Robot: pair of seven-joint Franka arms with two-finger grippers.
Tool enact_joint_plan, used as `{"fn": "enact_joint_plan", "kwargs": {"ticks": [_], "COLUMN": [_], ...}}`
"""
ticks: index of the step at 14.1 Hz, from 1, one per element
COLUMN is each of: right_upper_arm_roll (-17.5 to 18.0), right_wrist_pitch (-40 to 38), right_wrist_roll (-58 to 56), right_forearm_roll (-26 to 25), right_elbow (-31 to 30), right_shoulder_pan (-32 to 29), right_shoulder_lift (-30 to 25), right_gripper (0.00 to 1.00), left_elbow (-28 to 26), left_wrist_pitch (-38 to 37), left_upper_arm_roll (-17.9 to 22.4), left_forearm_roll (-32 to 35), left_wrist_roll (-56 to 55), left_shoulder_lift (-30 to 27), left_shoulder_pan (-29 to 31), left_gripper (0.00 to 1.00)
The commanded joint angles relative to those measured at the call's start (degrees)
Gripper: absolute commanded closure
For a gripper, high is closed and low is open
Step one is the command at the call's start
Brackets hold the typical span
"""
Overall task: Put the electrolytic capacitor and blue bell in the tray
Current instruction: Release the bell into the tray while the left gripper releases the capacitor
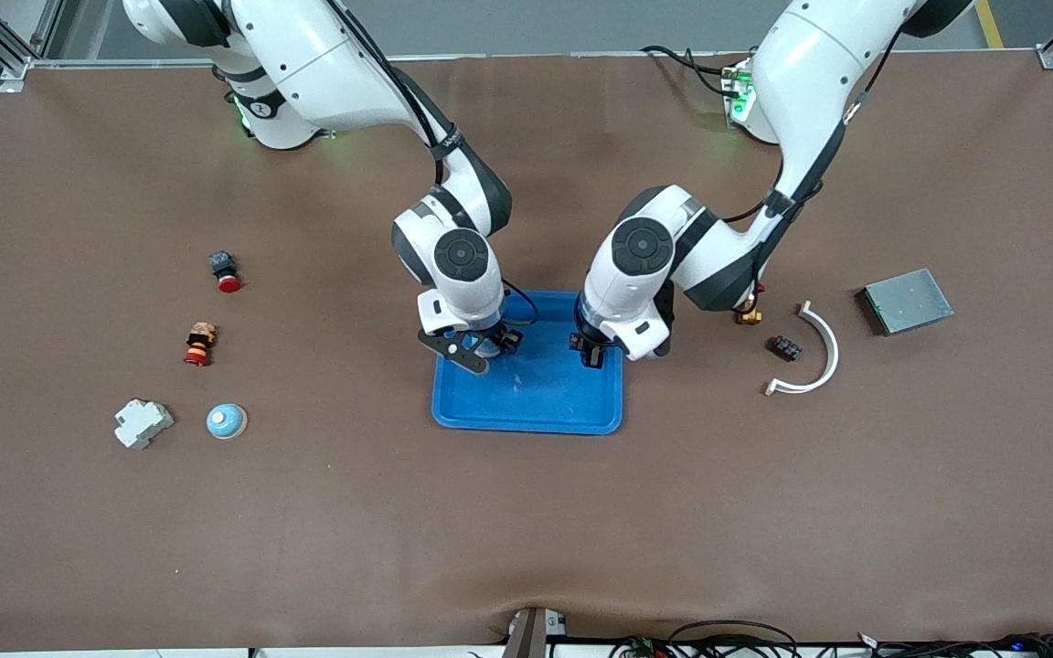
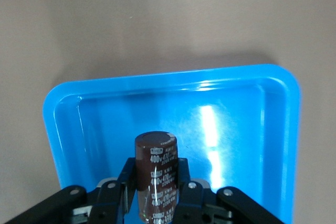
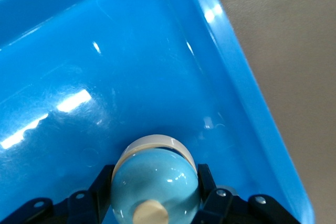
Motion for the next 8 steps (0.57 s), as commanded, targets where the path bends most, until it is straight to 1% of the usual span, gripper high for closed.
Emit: {"fn": "enact_joint_plan", "kwargs": {"ticks": [1,6,7,8], "right_upper_arm_roll": [-0.4,-0.4,-0.4,-0.4], "right_wrist_pitch": [1.7,4.0,4.0,4.0], "right_wrist_roll": [0.7,0.7,0.8,0.8], "right_forearm_roll": [0.7,0.7,0.8,1.0], "right_elbow": [1.3,1.4,1.4,1.4], "right_shoulder_pan": [0.8,0.8,0.8,0.7], "right_shoulder_lift": [1.9,3.3,3.4,3.5], "right_gripper": [1.0,1.0,0.87,0.16], "left_elbow": [1.6,1.6,1.3,1.5], "left_wrist_pitch": [-0.8,-0.4,-0.5,-0.5], "left_upper_arm_roll": [0.7,0.8,0.7,0.7], "left_forearm_roll": [1.6,1.5,1.5,0.6], "left_wrist_roll": [-1.2,-1.2,-1.2,-1.3], "left_shoulder_lift": [3.6,5.3,5.2,5.2], "left_shoulder_pan": [-1.3,-1.5,-1.4,-1.3], "left_gripper": [1.0,1.0,0.81,0.37]}}
